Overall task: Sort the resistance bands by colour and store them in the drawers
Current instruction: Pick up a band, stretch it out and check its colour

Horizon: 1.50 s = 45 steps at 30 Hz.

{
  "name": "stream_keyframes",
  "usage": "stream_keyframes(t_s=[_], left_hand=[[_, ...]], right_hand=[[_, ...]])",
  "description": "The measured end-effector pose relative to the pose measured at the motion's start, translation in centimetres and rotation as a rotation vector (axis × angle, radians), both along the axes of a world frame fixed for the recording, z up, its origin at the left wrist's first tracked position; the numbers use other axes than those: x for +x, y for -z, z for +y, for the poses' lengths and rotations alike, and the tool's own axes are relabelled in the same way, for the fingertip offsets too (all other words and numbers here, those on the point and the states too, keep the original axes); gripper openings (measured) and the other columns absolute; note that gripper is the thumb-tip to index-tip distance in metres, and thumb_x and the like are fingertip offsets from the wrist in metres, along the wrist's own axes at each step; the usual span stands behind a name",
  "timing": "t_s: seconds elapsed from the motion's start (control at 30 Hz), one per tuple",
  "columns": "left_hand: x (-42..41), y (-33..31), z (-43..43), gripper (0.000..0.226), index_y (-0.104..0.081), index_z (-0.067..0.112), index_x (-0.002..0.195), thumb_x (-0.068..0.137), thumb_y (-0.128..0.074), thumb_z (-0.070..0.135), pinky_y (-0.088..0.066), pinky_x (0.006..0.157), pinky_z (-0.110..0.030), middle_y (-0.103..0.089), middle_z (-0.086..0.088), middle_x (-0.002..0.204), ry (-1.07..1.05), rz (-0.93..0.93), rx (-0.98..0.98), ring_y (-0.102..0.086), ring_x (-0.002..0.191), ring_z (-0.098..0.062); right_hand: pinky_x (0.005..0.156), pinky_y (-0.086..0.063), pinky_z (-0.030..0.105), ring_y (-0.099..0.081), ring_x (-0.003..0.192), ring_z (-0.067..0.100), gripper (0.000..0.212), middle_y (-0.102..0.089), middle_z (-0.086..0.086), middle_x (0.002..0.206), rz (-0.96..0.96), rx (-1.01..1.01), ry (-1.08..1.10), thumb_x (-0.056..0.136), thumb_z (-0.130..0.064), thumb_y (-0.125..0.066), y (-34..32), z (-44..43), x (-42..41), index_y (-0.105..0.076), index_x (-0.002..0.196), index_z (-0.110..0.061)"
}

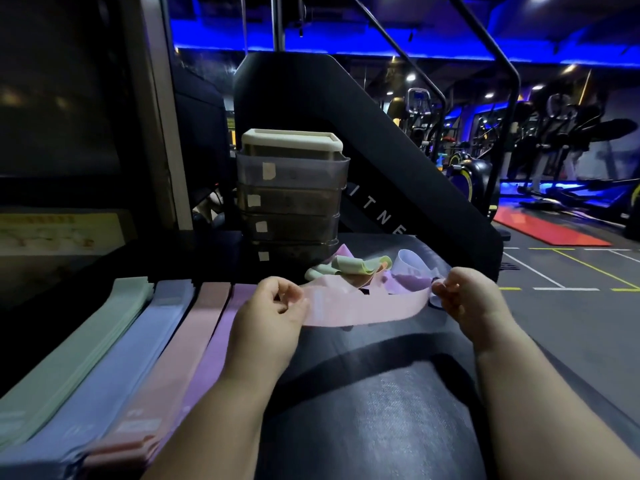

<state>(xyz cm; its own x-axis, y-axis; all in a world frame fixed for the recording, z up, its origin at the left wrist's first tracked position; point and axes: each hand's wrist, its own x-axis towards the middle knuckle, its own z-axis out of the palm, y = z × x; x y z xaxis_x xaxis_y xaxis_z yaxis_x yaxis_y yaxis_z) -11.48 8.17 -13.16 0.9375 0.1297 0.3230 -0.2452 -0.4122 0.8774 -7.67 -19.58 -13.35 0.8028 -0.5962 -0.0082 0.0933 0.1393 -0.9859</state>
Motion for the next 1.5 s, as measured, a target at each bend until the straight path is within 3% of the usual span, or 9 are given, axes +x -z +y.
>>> stream_keyframes(t_s=[0.13,0.33,0.63,0.87,0.93,1.1,1.2,1.3,1.5], left_hand=[[-1.3,-0.3,2.8,0.030,-0.051,0.032,0.107,0.084,-0.071,0.025,-0.053,0.076,-0.032,-0.071,0.009,0.088,0.027,0.119,0.059,-0.067,0.087,-0.016],[-3.9,-0.4,6.6,0.009,-0.060,0.024,0.079,0.083,-0.065,0.017,-0.047,0.060,-0.028,-0.070,0.001,0.073,0.087,0.156,0.160,-0.061,0.069,-0.018],[-5.6,-0.3,11.3,0.014,-0.067,0.025,0.078,0.090,-0.060,0.026,-0.057,0.076,-0.038,-0.070,0.007,0.072,0.121,0.182,0.168,-0.065,0.070,-0.014],[-5.7,-0.4,14.5,0.007,-0.061,0.027,0.081,0.082,-0.067,0.031,-0.038,0.051,-0.012,-0.069,0.010,0.073,0.080,0.154,0.208,-0.055,0.057,0.000],[-5.8,-0.5,15.4,0.010,-0.060,0.026,0.077,0.081,-0.067,0.032,-0.038,0.051,-0.016,-0.069,0.012,0.071,0.056,0.157,0.234,-0.054,0.055,-0.001],[-6.0,-0.5,17.4,0.010,-0.059,0.024,0.073,0.080,-0.063,0.030,-0.043,0.058,-0.027,-0.068,0.007,0.068,0.003,0.182,0.255,-0.055,0.056,-0.010],[-6.1,-0.2,18.4,0.009,-0.058,0.024,0.074,0.078,-0.063,0.030,-0.042,0.055,-0.025,-0.066,0.007,0.063,0.004,0.190,0.238,-0.054,0.054,-0.008],[-6.4,0.0,19.0,0.014,-0.049,0.030,0.084,0.081,-0.062,0.032,-0.036,0.051,-0.021,-0.063,0.010,0.060,0.027,0.193,0.255,-0.048,0.050,-0.004],[-6.9,-0.1,19.2,0.014,-0.040,0.032,0.087,0.085,-0.052,0.037,-0.036,0.054,-0.021,-0.063,0.014,0.066,-0.003,0.169,0.389,-0.052,0.062,-0.003]], right_hand=[[0.056,-0.031,0.024,-0.035,0.054,0.020,0.013,-0.038,0.010,0.064,-0.031,-0.178,-0.041,0.075,-0.001,-0.048,0.2,1.6,-0.4,-0.048,0.075,-0.013],[0.061,-0.046,0.028,-0.049,0.062,0.018,0.035,-0.051,0.008,0.076,-0.063,-0.231,-0.107,0.087,0.006,-0.057,1.1,4.0,-0.5,-0.041,0.112,-0.013],[0.052,-0.055,0.020,-0.053,0.062,0.019,0.029,-0.054,0.010,0.069,-0.148,-0.191,-0.116,0.089,0.011,-0.052,0.4,8.5,0.0,-0.042,0.082,-0.015],[0.047,-0.048,0.014,-0.059,0.046,0.002,0.025,-0.063,0.013,0.072,-0.101,-0.303,-0.205,0.091,0.010,-0.052,-0.3,13.0,2.9,-0.065,0.082,-0.009],[0.048,-0.048,0.013,-0.055,0.044,0.001,0.019,-0.062,0.006,0.066,-0.120,-0.256,-0.219,0.092,0.008,-0.055,-0.8,14.9,4.0,-0.067,0.086,-0.005],[0.059,-0.047,0.025,-0.055,0.059,0.014,0.033,-0.062,0.006,0.077,-0.042,-0.390,-0.316,0.085,0.014,-0.043,-1.7,19.5,6.6,-0.069,0.083,-0.007],[0.064,-0.050,0.027,-0.059,0.068,0.013,0.044,-0.067,-0.002,0.082,-0.016,-0.498,-0.330,0.084,0.011,-0.045,-1.6,22.1,8.5,-0.071,0.084,-0.024],[0.062,-0.054,0.026,-0.063,0.072,0.014,0.039,-0.068,-0.005,0.090,-0.003,-0.569,-0.330,0.083,0.003,-0.056,-1.3,24.2,9.5,-0.071,0.095,-0.030],[0.073,-0.061,0.039,-0.068,0.071,0.019,0.027,-0.073,0.005,0.085,0.017,-0.671,-0.321,0.078,0.003,-0.064,-0.3,26.8,11.0,-0.070,0.076,-0.024]])
